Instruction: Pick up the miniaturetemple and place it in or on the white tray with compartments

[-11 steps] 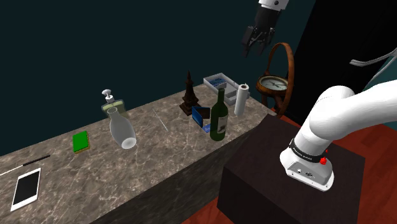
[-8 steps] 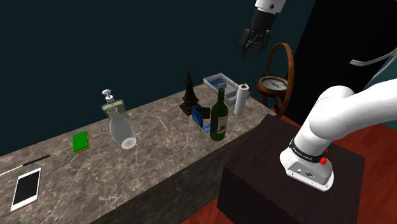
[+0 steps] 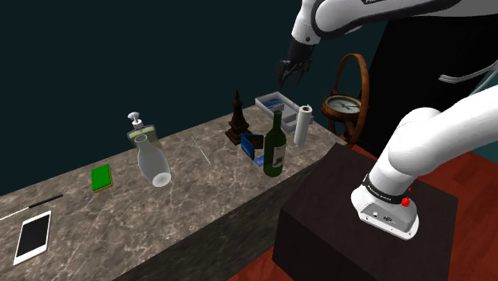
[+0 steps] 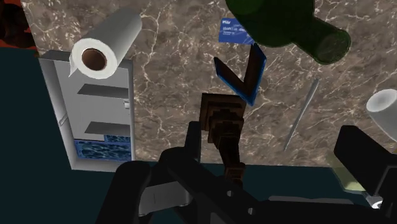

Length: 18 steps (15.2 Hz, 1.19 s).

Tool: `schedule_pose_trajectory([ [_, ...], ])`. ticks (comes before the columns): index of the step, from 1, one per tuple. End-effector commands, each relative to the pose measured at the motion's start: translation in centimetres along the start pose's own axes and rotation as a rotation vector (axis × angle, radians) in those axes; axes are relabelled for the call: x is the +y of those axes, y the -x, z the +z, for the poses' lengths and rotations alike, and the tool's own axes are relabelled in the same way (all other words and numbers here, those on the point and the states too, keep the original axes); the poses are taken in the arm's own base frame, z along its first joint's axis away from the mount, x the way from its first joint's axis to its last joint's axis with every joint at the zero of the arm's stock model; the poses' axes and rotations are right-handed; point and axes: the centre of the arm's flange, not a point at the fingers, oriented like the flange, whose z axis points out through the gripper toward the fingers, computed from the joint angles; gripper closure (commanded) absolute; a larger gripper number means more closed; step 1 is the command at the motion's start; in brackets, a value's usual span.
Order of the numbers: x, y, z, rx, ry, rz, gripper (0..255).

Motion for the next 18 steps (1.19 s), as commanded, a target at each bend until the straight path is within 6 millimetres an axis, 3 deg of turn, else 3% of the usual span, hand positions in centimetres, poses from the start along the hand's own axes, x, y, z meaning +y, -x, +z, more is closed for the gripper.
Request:
schedule_pose_trajectory([
  [1,-0.7,-1.1,1.9,0.028,0.017,-0.011,0],
  [18,-4.8,-13.7,18.2,0.234,0.168,-0.100,0],
])
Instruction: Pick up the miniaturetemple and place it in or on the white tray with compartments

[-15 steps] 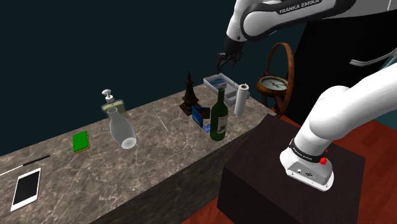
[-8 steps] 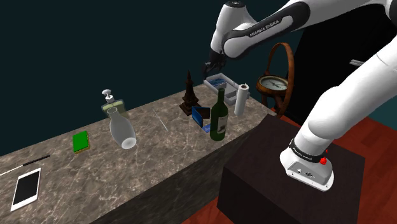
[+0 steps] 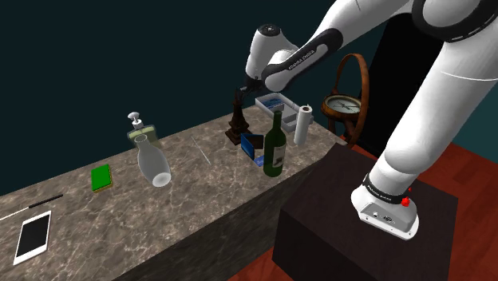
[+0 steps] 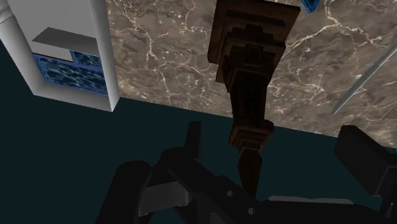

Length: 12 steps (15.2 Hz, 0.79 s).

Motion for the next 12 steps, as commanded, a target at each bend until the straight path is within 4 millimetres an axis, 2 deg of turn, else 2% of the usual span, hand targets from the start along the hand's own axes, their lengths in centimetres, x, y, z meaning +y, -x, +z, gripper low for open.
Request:
schedule_pose_trajectory([
  [1,-1.0,-1.3,2.2,0.027,0.017,-0.012,0],
  [3,-1.5,-2.4,3.9,0.048,0.032,-0.021,0],
  [10,-1.4,-2.6,7.6,0.048,0.032,-0.021,0],
  [12,-1.3,-2.6,7.9,0.048,0.032,-0.021,0],
])
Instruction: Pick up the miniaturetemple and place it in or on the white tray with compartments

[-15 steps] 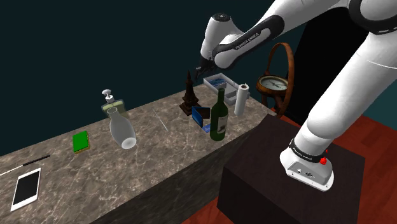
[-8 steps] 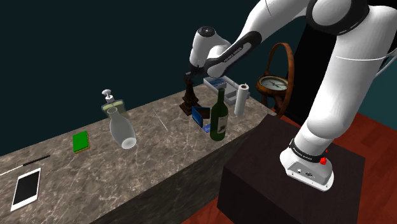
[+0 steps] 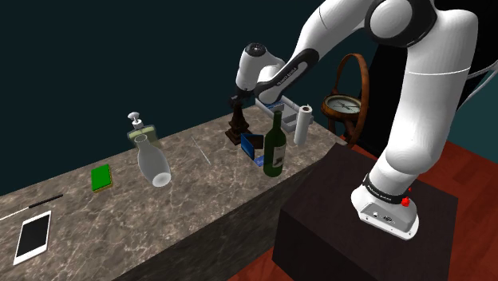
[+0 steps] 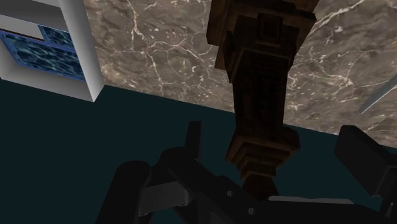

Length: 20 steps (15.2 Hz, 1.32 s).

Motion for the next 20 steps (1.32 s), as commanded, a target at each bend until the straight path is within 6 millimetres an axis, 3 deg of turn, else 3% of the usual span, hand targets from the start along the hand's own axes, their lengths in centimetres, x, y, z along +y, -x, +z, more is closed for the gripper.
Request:
schedule_pose_trajectory([
  [1,0.0,-0.1,0.2,0.000,0.000,0.000,0],
  [6,0.0,-0.1,0.2,0.000,0.000,0.000,0],
  [7,0.0,-0.1,0.2,0.000,0.000,0.000,255],
  [16,0.0,-0.1,0.2,0.000,0.000,0.000,255],
  [20,0.3,-1.0,-1.6,0.000,0.000,0.000,255],
])
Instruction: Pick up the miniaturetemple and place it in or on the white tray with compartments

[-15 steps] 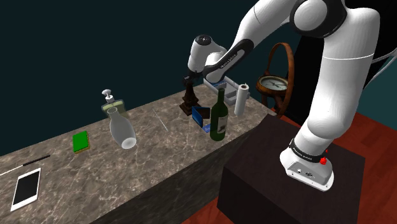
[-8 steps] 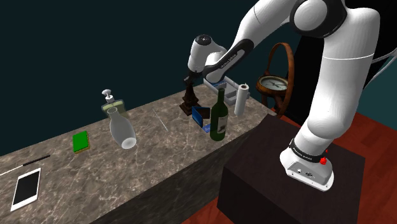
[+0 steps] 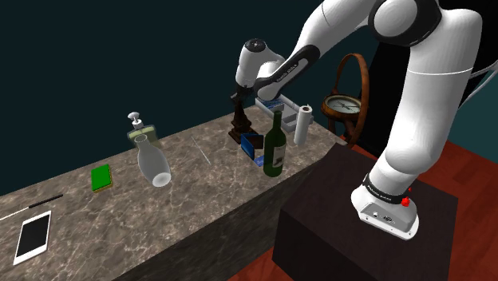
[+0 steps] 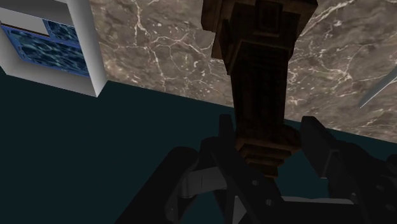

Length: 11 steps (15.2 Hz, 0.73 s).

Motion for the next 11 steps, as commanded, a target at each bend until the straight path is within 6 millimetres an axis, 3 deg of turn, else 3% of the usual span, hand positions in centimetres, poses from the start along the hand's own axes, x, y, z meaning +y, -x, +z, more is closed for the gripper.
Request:
schedule_pose_trajectory([
  [1,0.1,-0.5,-1.0,0.002,0.000,0.000,255],
  [11,0.7,-2.9,-5.6,0.002,0.000,0.000,255],
])
